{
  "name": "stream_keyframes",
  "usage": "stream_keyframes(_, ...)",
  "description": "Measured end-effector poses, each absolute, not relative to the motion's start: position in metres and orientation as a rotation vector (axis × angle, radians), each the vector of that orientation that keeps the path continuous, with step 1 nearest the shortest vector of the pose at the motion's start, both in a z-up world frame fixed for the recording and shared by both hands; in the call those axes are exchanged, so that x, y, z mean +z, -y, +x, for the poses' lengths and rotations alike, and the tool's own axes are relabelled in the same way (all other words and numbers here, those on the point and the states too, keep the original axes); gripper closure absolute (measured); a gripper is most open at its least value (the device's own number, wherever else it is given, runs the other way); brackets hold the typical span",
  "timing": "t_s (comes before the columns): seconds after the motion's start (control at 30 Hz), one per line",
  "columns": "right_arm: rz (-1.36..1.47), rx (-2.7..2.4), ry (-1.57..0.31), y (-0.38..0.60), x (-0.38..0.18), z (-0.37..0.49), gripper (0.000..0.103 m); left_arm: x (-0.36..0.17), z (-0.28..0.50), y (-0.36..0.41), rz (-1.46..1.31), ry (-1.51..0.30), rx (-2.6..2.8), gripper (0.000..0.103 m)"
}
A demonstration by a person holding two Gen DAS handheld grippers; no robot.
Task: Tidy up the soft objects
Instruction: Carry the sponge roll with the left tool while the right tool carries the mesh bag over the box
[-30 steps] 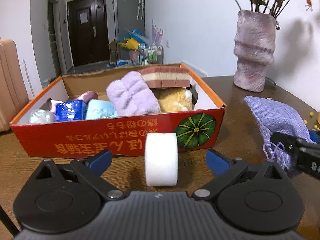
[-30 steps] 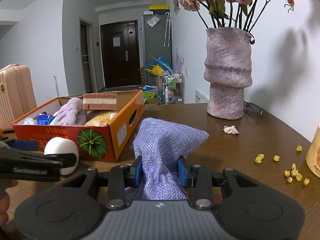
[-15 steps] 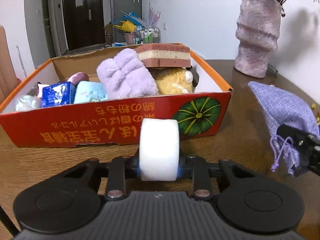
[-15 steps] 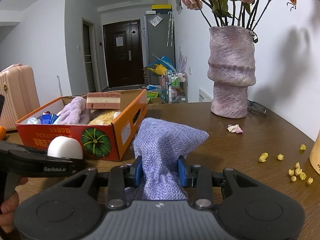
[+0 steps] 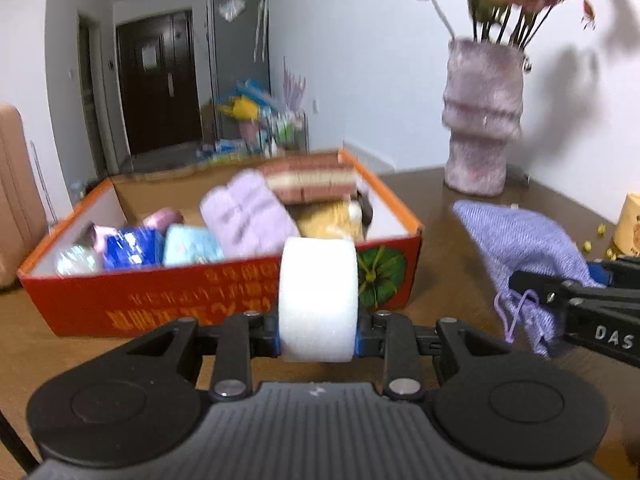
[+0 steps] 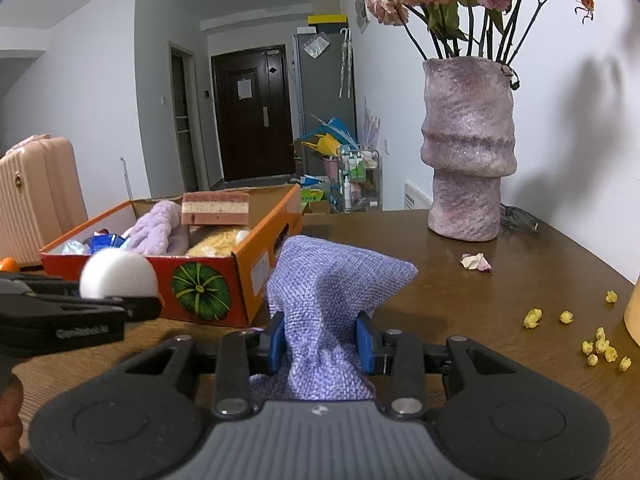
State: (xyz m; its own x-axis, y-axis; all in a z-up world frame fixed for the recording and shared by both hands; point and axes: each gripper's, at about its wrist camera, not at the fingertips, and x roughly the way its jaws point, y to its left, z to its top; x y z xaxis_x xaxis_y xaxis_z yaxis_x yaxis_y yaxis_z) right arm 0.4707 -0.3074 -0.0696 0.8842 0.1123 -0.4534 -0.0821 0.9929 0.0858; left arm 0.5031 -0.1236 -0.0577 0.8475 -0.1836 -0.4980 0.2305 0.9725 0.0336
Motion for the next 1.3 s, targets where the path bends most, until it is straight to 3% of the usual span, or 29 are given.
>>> stream_keyframes(0.6, 0.048, 0.134, -0.365, 0.29, -0.058, 0.459, 0.068, -0.032, 0.486, 0.073, 0.016, -0.4, -0.102, 0.074)
stream_keyframes(1.3, -0.026, 0.25, -0.213, 0.193, -0.047, 0.466, 0.068, -0.018, 0.497, 0.019, -0.059, -0.359, 0.032, 0.073)
